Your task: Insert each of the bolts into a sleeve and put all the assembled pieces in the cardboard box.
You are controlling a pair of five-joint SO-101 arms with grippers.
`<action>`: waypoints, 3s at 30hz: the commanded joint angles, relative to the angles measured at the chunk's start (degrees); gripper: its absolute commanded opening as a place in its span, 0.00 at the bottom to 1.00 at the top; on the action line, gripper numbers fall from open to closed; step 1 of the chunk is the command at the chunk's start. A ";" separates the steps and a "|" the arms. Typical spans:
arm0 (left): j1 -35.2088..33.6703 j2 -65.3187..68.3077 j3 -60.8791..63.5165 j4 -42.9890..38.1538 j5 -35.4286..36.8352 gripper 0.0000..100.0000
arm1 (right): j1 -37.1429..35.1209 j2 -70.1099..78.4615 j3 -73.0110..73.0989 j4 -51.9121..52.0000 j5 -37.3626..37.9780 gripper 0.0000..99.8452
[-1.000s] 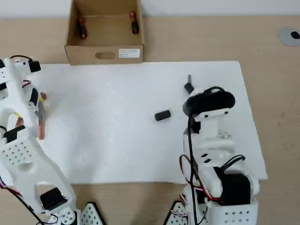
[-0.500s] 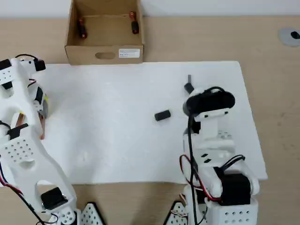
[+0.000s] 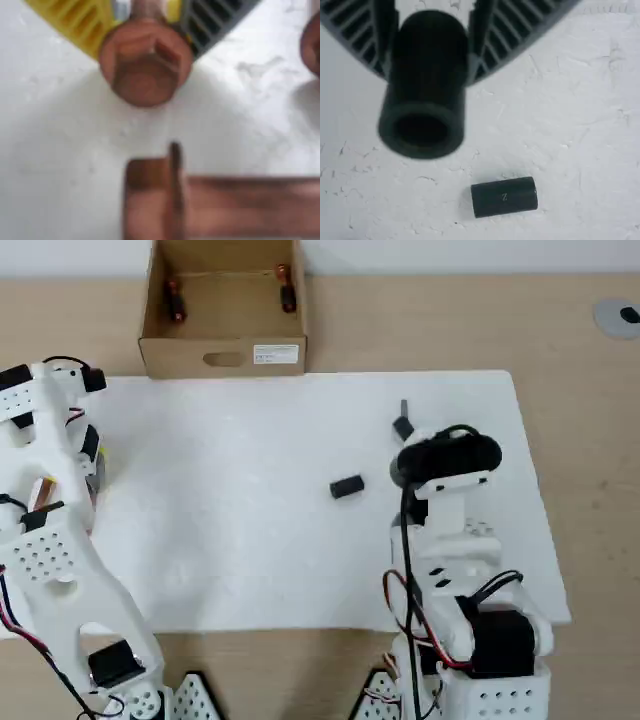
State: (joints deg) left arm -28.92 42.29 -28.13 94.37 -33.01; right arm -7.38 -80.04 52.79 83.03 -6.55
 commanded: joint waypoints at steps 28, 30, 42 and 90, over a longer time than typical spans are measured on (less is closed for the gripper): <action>7.74 -59.82 19.52 5.54 4.40 0.00 | 0.31 -0.57 -11.91 4.48 5.10 0.01; 9.14 -65.54 23.91 3.78 4.48 0.00 | 0.31 -0.57 -11.38 4.31 5.10 0.01; 9.93 -105.10 69.80 -24.70 12.92 0.00 | 0.31 -0.66 -1.63 -4.66 5.10 0.01; 46.15 -146.86 99.08 -52.48 61.01 0.00 | -31.96 -0.57 20.09 -31.12 17.58 0.01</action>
State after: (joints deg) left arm 15.21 -103.82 75.08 43.56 27.65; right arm -37.80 -79.96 73.01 53.41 9.80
